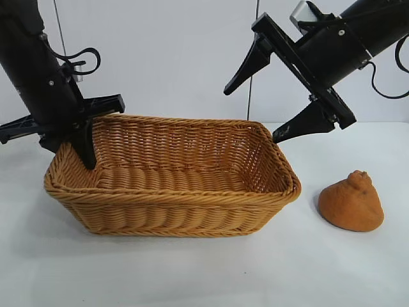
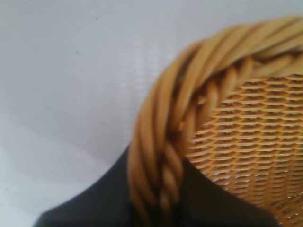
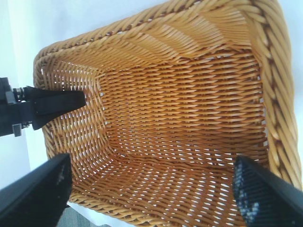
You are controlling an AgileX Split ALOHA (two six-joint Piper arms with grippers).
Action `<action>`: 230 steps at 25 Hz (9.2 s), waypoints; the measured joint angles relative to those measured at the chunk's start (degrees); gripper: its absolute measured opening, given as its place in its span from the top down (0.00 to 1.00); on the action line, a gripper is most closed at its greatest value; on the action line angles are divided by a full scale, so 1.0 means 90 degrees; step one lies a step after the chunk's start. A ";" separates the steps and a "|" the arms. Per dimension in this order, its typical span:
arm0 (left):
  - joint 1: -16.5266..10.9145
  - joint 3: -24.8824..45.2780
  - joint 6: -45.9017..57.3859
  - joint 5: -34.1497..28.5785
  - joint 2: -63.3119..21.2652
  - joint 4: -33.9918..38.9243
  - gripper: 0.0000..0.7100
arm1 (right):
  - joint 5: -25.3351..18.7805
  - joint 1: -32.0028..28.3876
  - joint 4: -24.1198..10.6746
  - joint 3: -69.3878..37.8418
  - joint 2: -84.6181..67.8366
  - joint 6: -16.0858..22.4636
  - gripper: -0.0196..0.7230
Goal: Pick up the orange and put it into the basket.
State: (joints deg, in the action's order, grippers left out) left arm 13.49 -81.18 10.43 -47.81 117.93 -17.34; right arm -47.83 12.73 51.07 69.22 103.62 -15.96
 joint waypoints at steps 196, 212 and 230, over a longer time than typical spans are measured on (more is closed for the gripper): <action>-0.1259 0.5819 -0.0812 -0.1473 -1.3130 0.1927 0.11 | 0.0688 0.2731 -0.4478 0.2728 0.2585 0.2979 0.80; -0.1259 0.5819 -0.0812 -0.1460 -1.3130 0.1927 0.11 | -0.2266 0.2736 -0.5621 0.4597 0.2167 0.2986 0.18; -0.1259 0.5819 -0.0812 -0.1460 -1.3130 0.1927 0.11 | -0.2401 0.0556 -0.6142 0.4872 0.2148 0.2790 0.18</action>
State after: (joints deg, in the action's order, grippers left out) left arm 2.16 -28.81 3.12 -60.95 -0.24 0.00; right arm -69.44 17.73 -4.21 113.07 122.95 9.16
